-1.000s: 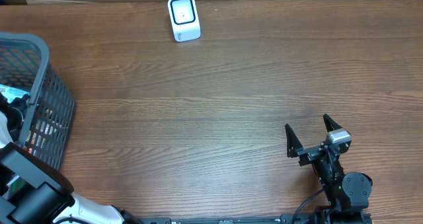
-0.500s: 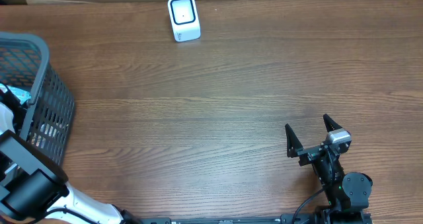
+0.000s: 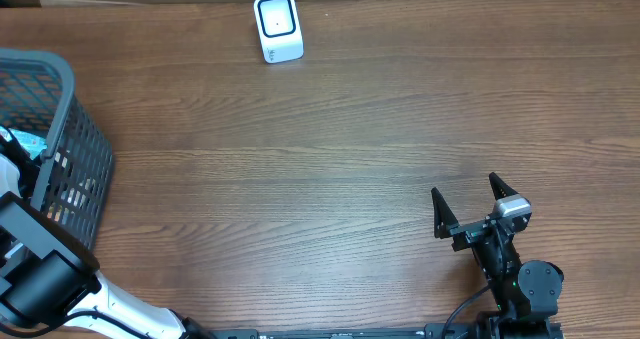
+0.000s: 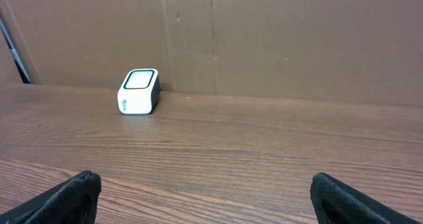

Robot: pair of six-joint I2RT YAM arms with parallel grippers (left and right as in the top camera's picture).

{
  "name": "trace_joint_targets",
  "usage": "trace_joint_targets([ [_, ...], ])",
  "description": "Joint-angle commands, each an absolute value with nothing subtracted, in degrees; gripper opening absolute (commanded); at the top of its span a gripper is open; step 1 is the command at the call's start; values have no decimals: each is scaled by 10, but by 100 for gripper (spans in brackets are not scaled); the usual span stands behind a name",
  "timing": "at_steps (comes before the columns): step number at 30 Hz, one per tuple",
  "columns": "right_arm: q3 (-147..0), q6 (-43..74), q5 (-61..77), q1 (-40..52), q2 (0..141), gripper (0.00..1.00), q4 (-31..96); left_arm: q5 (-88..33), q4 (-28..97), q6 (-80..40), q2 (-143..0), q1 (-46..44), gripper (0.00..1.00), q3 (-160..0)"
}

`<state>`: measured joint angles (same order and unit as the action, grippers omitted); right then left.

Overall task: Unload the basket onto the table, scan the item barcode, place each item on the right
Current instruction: 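Grasp the clear plastic bag in the basket with the left gripper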

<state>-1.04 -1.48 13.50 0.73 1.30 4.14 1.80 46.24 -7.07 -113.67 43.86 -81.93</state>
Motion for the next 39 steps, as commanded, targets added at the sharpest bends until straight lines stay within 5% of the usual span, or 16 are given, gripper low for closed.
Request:
trace_joint_targets([
  [1,-6,-13,131,4,13,100,40,-11,470,-71,-1175,435,25,-812],
  [6,-6,-13,131,4,13,100,40,-11,515,-76,-1174,435,4,-855],
  [25,-6,-13,131,4,13,100,40,-45,811,-129,-1173,435,4,-1258],
  [31,-6,-13,131,4,13,100,40,-39,826,-129,-1174,435,41,-1212],
  [39,-6,-13,131,4,13,100,40,-39,769,-129,-1174,435,57,-1081],
])
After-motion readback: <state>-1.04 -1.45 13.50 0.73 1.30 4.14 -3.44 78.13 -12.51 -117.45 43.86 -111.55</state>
